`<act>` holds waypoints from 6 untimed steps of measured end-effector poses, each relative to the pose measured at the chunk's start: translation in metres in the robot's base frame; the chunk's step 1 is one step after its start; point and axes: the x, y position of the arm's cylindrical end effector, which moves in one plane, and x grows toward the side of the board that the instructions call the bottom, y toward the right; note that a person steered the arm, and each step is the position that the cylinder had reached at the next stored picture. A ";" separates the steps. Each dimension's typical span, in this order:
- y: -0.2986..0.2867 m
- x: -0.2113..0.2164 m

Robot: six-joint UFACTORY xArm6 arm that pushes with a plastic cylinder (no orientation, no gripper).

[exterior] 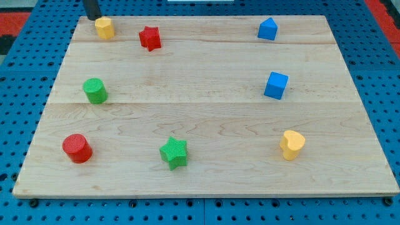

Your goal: Move yellow hexagon along with red star a bit right

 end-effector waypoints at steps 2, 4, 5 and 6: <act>0.067 0.037; 0.028 0.072; 0.043 0.087; 0.084 0.098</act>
